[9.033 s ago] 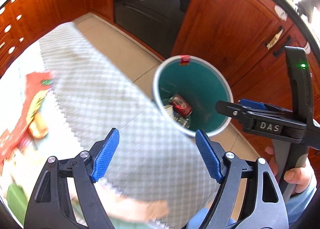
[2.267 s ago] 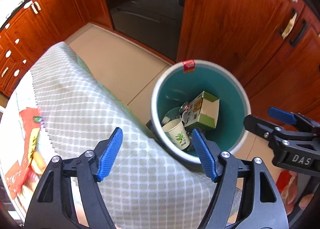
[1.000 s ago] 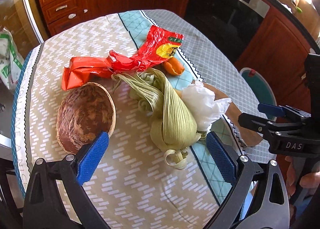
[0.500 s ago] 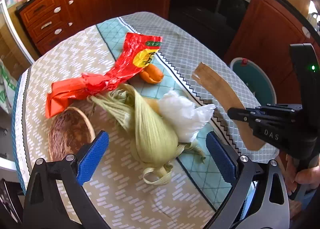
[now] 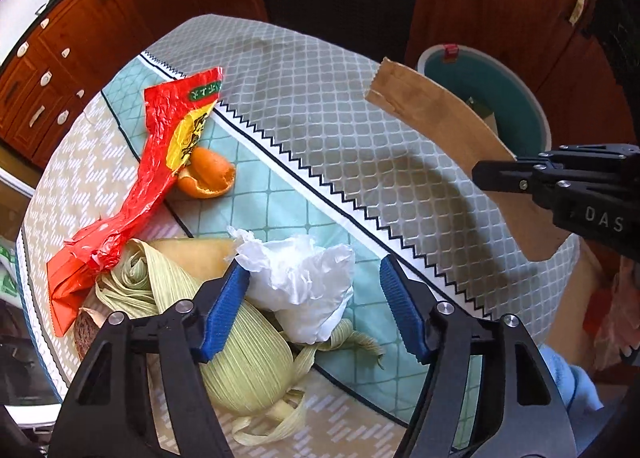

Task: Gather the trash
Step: 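Grasp the white tissue with the left gripper while the right grasps the brown paper strip, then carry the tissue and paper strip over the bin and open both grippers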

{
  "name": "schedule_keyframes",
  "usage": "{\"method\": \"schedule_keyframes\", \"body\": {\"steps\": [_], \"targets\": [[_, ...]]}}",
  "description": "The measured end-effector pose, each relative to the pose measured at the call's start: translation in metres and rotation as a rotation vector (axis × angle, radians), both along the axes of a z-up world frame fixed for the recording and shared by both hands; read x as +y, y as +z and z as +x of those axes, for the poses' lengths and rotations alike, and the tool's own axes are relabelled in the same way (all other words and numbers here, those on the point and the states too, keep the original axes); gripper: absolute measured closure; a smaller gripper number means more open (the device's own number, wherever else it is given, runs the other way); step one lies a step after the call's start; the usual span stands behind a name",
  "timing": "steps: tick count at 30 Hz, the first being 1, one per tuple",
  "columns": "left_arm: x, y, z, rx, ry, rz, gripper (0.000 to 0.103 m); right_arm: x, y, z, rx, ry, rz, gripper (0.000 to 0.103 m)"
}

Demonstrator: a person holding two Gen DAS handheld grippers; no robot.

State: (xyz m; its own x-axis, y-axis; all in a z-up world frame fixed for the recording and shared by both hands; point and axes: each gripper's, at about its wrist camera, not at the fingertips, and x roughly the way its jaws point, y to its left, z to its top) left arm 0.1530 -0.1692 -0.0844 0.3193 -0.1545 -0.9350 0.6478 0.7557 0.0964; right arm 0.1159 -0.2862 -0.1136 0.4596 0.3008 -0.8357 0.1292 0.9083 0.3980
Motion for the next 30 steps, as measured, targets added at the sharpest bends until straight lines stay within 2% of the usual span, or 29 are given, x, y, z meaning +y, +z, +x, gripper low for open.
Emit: {"method": "schedule_keyframes", "body": {"steps": [3,4,5,6,7,13,21,25,30], "targets": [[0.001,-0.007,-0.001,0.002,-0.009,0.033,0.035,-0.003,-0.005,0.001,0.005,-0.007,0.017,0.099],[0.000,-0.007,-0.002,-0.005,-0.012,0.039,0.042,-0.004,-0.007,0.001,0.006,-0.007,0.022,0.099],[-0.001,-0.007,-0.004,-0.018,-0.010,0.047,0.051,-0.004,-0.008,0.002,0.007,-0.008,0.026,0.099],[-0.001,-0.007,-0.004,-0.028,-0.006,0.060,0.076,-0.004,-0.008,0.002,0.006,-0.007,0.029,0.099],[0.000,-0.007,-0.004,-0.036,0.003,0.070,0.090,-0.005,-0.008,0.002,0.005,-0.007,0.033,0.099],[0.013,0.016,-0.001,-0.052,0.075,0.002,0.094,-0.014,-0.002,-0.001,-0.021,-0.027,0.056,0.099],[0.030,0.073,0.000,-0.035,0.133,-0.184,0.094,-0.026,0.006,-0.008,-0.051,-0.047,0.077,0.099],[0.017,0.091,-0.001,-0.047,0.122,-0.226,0.094,-0.037,0.010,-0.012,-0.071,-0.069,0.088,0.099],[-0.022,0.094,-0.002,-0.052,0.067,-0.234,0.094,-0.069,0.023,-0.020,-0.105,-0.128,0.085,0.099]]}}
